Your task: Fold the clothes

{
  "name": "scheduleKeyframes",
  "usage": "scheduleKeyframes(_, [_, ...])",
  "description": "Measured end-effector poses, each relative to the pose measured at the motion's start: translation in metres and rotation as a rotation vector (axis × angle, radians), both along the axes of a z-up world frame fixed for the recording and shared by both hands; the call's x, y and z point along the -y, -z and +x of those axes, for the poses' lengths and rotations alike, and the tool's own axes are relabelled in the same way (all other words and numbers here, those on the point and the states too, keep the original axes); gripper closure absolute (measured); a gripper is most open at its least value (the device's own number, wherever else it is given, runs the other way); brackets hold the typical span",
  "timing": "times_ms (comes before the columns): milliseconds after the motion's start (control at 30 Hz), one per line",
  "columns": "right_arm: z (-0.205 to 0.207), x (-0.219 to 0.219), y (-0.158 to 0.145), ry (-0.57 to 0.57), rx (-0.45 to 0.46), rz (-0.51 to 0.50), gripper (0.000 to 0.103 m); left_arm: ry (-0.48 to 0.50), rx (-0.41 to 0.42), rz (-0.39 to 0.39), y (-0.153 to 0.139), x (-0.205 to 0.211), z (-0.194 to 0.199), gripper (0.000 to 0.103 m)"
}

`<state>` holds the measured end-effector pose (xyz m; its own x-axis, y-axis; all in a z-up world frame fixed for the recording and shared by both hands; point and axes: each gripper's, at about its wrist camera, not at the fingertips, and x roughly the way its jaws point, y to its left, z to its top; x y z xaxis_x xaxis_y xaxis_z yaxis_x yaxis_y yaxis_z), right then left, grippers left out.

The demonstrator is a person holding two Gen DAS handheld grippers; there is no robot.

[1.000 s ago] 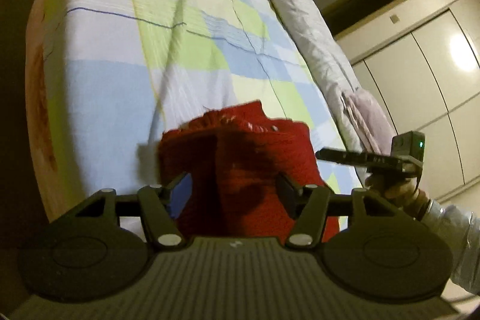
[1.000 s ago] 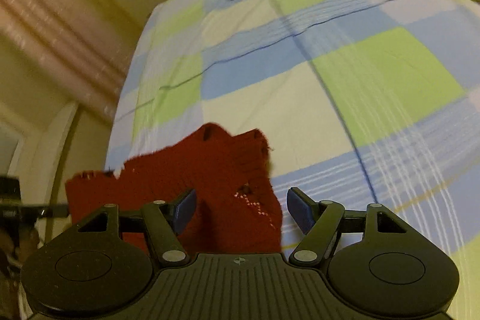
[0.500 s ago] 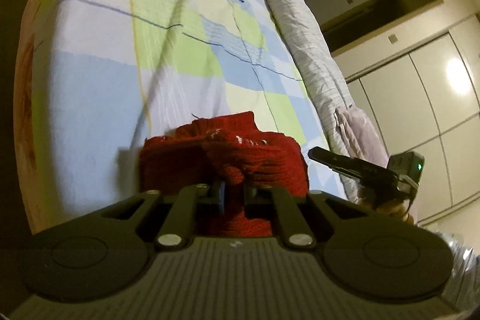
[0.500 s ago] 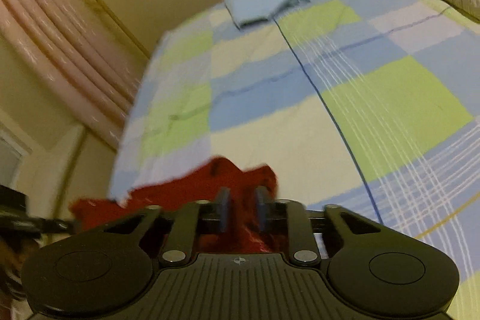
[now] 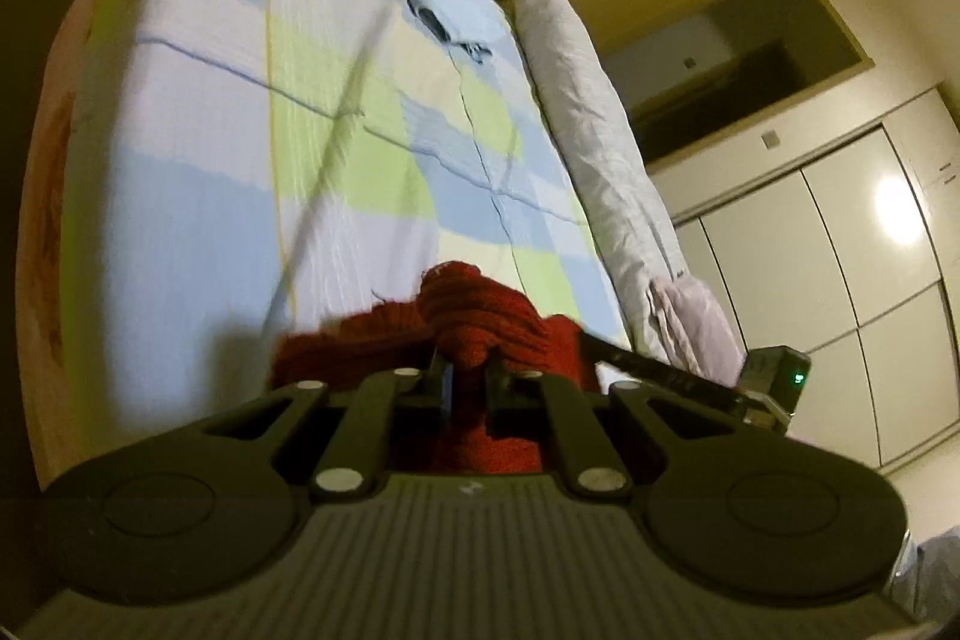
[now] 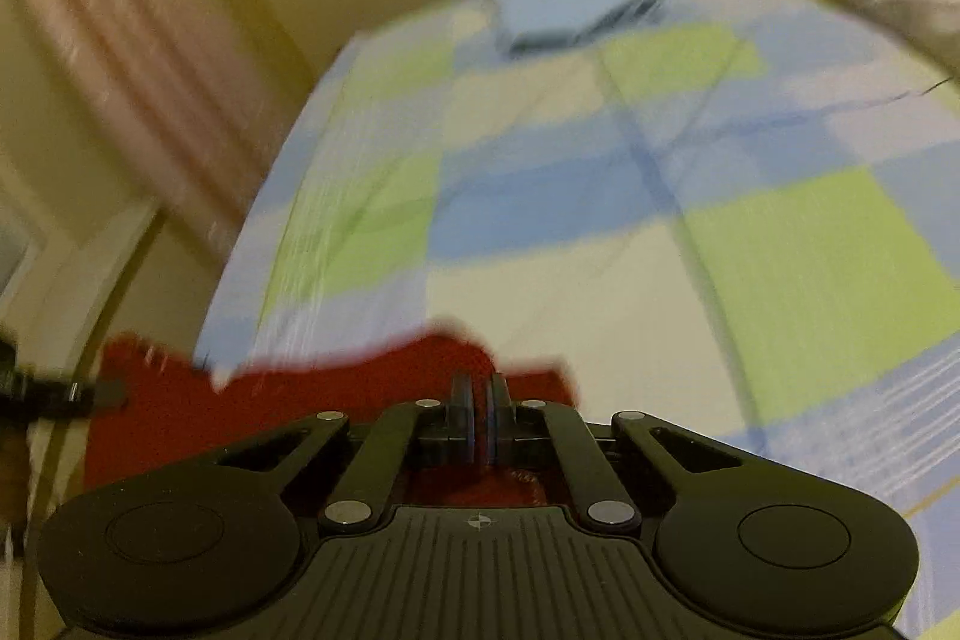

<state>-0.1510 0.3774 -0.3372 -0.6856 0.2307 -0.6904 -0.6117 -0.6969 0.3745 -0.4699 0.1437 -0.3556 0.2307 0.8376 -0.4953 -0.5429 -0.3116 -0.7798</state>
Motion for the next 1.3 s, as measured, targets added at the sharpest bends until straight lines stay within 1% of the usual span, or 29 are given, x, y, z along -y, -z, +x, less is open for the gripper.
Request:
scheduleKeyframes(33, [0.001,-0.004,-0.003,0.027,-0.017,0.01,0.102,-0.008,-0.005,-0.012,0.002,-0.001,-0.001,0.097])
scheduleKeyframes(67, [0.0,-0.007,-0.004,0.046,-0.014,0.026,0.102,-0.019,-0.003,-0.023,0.005,-0.003,-0.002,0.097])
scheduleKeyframes(133, [-0.008,-0.008,0.001,0.059,0.014,0.064,0.102,-0.06,0.025,-0.02,0.011,-0.004,-0.005,0.097])
scheduleKeyframes(167, [-0.012,-0.007,0.002,0.064,0.019,0.086,0.102,-0.071,0.01,-0.004,0.008,-0.004,-0.005,0.097])
scheduleKeyframes(200, [-0.015,-0.007,0.001,0.069,0.011,0.106,0.102,-0.079,-0.027,0.02,0.003,-0.004,-0.004,0.097])
scheduleKeyframes(267, [-0.019,-0.006,-0.004,0.1,-0.031,0.144,0.102,-0.099,-0.078,0.063,-0.006,-0.004,-0.002,0.097])
scheduleKeyframes(300, [-0.021,-0.006,-0.007,0.12,-0.054,0.165,0.102,-0.112,-0.093,0.077,-0.008,-0.004,-0.002,0.097])
scheduleKeyframes(333, [-0.022,-0.007,-0.008,0.129,-0.063,0.176,0.102,-0.132,-0.094,0.068,-0.005,-0.004,-0.004,0.097])
scheduleKeyframes(367, [-0.025,-0.009,-0.006,0.129,-0.052,0.179,0.102,-0.142,-0.09,0.034,0.001,-0.005,-0.006,0.097])
scheduleKeyframes(433, [-0.041,-0.015,0.014,0.079,0.06,0.121,0.102,-0.136,-0.077,-0.091,0.021,-0.011,-0.009,0.096])
scheduleKeyframes(467, [-0.048,-0.018,0.024,0.056,0.116,0.092,0.101,-0.129,-0.058,-0.14,0.03,-0.013,-0.009,0.096])
scheduleKeyframes(500, [-0.053,-0.019,0.034,0.042,0.169,0.068,0.101,-0.133,-0.046,-0.148,0.035,-0.014,-0.008,0.095])
scheduleKeyframes(567, [-0.06,-0.015,0.043,0.014,0.194,0.063,0.095,-0.135,-0.07,-0.143,0.03,-0.016,-0.005,0.094])
scheduleKeyframes(600, [-0.06,-0.014,0.039,0.018,0.2,0.07,0.078,-0.128,-0.094,-0.149,0.026,-0.018,-0.004,0.092])
scheduleKeyframes(633, [-0.06,-0.013,0.034,0.023,0.204,0.075,0.055,-0.125,-0.1,-0.16,0.025,-0.019,-0.002,0.087])
scheduleKeyframes(667, [-0.057,-0.014,0.03,0.047,0.197,0.073,0.046,-0.125,-0.1,-0.169,0.023,-0.018,-0.001,0.086])
scheduleKeyframes(700, [-0.05,-0.013,0.023,0.074,0.184,0.074,0.044,-0.135,-0.08,-0.168,0.021,-0.015,-0.001,0.086])
scheduleKeyframes(800, [-0.028,-0.001,0.002,0.131,0.162,0.072,0.044,-0.17,-0.021,-0.169,0.013,-0.001,-0.005,0.081])
scheduleKeyframes(833, [-0.016,0.007,-0.004,0.148,0.143,0.055,0.044,-0.181,-0.001,-0.171,0.01,0.006,-0.006,0.075])
scheduleKeyframes(900, [0.008,0.022,-0.014,0.184,0.103,0.014,0.044,-0.191,0.043,-0.168,0.005,0.024,0.001,0.072])
scheduleKeyframes(967, [0.034,0.04,-0.014,0.216,0.062,-0.049,0.043,-0.183,0.103,-0.164,0.001,0.042,0.011,0.067])
scheduleKeyframes(1033, [0.057,0.056,-0.006,0.256,0.033,-0.124,0.043,-0.17,0.162,-0.163,0.002,0.056,0.025,0.062])
scheduleKeyframes(1133, [0.077,0.076,0.013,0.317,-0.031,-0.239,0.043,-0.152,0.213,-0.176,0.008,0.061,0.044,0.062])
scheduleKeyframes(1200, [0.078,0.079,0.015,0.344,-0.073,-0.243,0.044,-0.14,0.232,-0.146,0.011,0.056,0.053,0.069])
scheduleKeyframes(1233, [0.078,0.081,0.016,0.357,-0.095,-0.244,0.072,-0.134,0.205,-0.135,0.009,0.052,0.056,0.085])
scheduleKeyframes(1267, [0.078,0.082,0.017,0.368,-0.11,-0.241,0.092,-0.139,0.148,-0.135,0.005,0.049,0.059,0.093])
scheduleKeyframes(1300, [0.073,0.083,0.014,0.363,-0.083,-0.206,0.092,-0.146,0.091,-0.135,0.001,0.046,0.061,0.094])
